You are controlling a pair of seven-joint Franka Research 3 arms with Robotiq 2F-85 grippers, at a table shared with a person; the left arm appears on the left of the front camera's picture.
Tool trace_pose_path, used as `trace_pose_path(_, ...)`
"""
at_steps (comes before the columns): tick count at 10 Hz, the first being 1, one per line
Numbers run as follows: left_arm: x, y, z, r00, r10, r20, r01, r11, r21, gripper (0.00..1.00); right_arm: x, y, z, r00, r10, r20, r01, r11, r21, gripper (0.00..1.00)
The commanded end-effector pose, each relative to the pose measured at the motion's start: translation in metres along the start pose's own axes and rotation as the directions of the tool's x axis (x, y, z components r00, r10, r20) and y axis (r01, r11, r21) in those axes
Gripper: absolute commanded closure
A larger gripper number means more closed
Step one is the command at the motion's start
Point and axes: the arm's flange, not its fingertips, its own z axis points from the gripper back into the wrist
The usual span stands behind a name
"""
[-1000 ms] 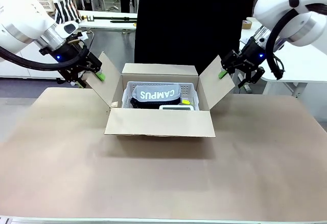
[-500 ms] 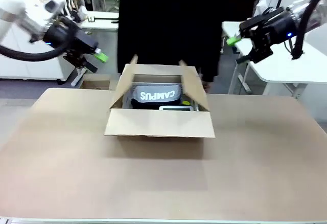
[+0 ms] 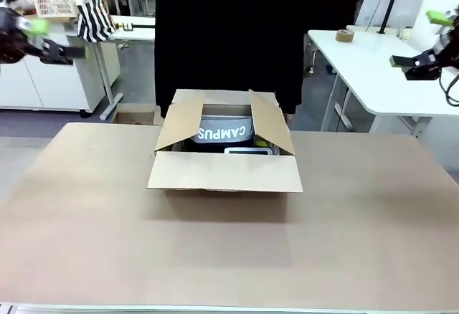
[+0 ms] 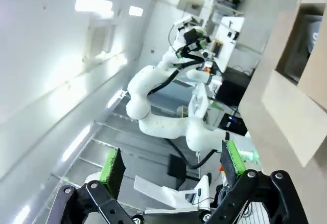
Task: Pack the gift set into the box.
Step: Lift both hands away from the flaps of the Package Box.
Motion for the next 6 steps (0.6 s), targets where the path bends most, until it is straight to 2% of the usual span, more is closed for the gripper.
trace_pose_path(1,0.0061,0.0026,-0.0147,0.994,0.014,-0.111,0.000,0.992,0.124,0.00,0.0100,0.0118,-0.0196,0.998,0.029,-0.056,-0.035,0.993,-0.111,0.00)
trace_pose_path(6,0.0061,0.0026,-0.0147,0.994,0.014,-0.111,0.000,0.992,0.124,0.00,0.0100,0.0118,-0.0196,0.998,0.029,-0.056,-0.035,0.993,-0.111,0.00)
